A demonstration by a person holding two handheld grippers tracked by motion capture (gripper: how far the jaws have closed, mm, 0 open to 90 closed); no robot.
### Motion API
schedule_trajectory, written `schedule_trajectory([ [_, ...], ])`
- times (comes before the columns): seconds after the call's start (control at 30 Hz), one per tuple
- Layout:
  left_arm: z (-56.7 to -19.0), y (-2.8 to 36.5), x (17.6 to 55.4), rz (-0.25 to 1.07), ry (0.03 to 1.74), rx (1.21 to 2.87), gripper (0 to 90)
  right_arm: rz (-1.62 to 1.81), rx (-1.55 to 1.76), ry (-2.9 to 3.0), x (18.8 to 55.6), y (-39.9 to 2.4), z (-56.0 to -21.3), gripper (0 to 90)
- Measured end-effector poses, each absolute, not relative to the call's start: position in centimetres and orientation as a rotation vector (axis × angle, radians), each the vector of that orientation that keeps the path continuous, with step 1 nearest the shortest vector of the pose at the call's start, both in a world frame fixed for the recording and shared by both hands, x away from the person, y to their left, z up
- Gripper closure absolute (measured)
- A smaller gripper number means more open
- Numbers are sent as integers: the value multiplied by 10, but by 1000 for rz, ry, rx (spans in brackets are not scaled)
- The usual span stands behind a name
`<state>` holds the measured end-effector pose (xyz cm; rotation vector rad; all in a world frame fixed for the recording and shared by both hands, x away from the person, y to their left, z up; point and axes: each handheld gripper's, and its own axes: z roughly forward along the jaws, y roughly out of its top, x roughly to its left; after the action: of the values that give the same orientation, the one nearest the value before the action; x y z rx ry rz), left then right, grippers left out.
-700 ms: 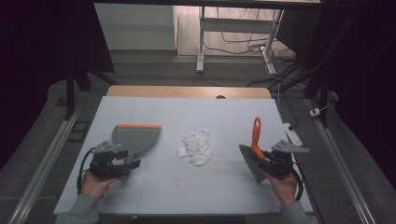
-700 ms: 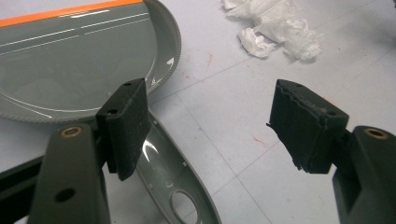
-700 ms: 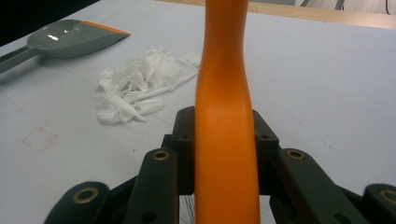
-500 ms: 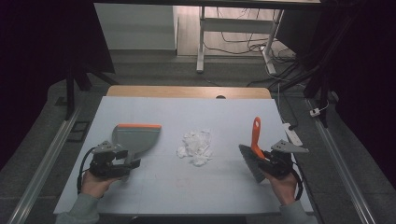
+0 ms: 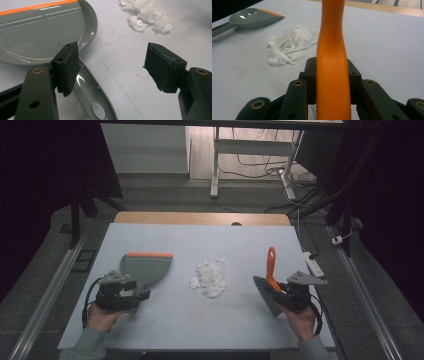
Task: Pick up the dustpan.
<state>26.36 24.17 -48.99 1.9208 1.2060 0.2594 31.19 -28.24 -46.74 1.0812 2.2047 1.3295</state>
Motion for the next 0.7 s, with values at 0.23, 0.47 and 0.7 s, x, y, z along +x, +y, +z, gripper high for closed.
schedule_trajectory([
  [0.23, -483, 238, 265, 276, 1264, 1927, 286, 1330, 1083, 2201, 312, -284, -467, 703],
  [0.47, -467, 225, 257, 336, 1287, 1975, 273, 1328, 1081, 2205, 310, -283, -468, 703],
  [0.7, -465, 226, 259, 307, 1330, 1981, 240, 1329, 1084, 2200, 309, -283, -467, 703],
])
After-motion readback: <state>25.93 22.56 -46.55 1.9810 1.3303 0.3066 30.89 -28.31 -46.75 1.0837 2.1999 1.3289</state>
